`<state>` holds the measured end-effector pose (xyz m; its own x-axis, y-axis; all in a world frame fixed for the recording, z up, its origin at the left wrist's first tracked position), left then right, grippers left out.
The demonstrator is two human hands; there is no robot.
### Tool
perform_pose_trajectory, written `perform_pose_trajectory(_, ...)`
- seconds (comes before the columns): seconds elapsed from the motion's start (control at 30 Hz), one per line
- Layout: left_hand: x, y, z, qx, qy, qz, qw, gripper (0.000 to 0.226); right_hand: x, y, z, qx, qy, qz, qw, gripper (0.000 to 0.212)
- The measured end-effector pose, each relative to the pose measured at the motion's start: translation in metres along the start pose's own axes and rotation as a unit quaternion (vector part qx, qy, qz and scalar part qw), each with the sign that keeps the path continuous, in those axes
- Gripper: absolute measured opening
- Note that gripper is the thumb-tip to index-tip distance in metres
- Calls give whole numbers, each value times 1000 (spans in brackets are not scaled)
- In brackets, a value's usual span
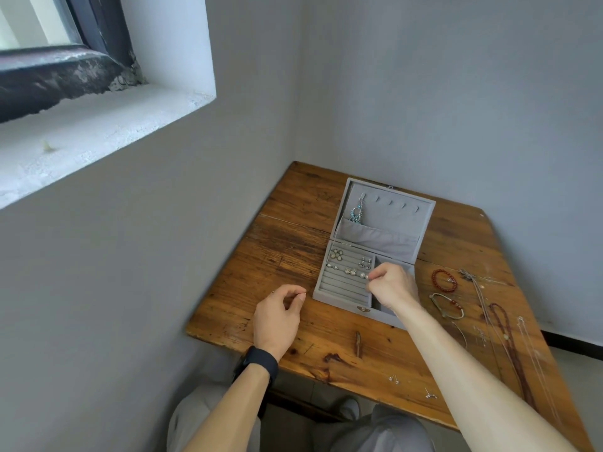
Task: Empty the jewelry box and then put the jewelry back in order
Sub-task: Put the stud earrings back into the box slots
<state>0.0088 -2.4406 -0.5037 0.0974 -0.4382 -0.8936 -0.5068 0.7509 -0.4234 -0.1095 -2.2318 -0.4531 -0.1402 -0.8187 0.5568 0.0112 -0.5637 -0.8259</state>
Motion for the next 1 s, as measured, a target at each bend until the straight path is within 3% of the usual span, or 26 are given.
perform_pose_trajectory(0.23, -1, -3, -3, 25, -3, 11, 1000, 10, -52, -32, 77, -120, -75, -110, 984, 11)
perform_pose_trajectory(0.43, -7, -4, -11, 57, -18, 44, 997, 10, -126, -27, 153, -222, -135, -22, 965, 19)
perform_pose_trajectory(0.57, -33, 11, -18, 88, 60, -31, 994, 7, -153, -13, 169, -241, -177, -19, 954, 17)
perform_pose_trajectory(0.73, -71, 50, -22, 174, 146, -144, 963, 8, -168, 8, 170, -269, -225, 6, 936, 34)
perform_pose_trajectory(1.0, -85, 81, -43, 217, 104, -240, 941, 10, -179, 27, 168, -315, -220, 36, 923, 37)
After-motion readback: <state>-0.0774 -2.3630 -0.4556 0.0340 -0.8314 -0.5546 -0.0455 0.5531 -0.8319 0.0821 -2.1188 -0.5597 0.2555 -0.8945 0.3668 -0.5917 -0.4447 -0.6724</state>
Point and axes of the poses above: each hand's wrist, its own z-axis away from the middle knuckle, its own y-axis out of the palm, x = y × z, the point moved 2 cm from there along -z, towards the middle knuckle, and after that the axes turned 5 degrees about -x, right-handed, at the moved point
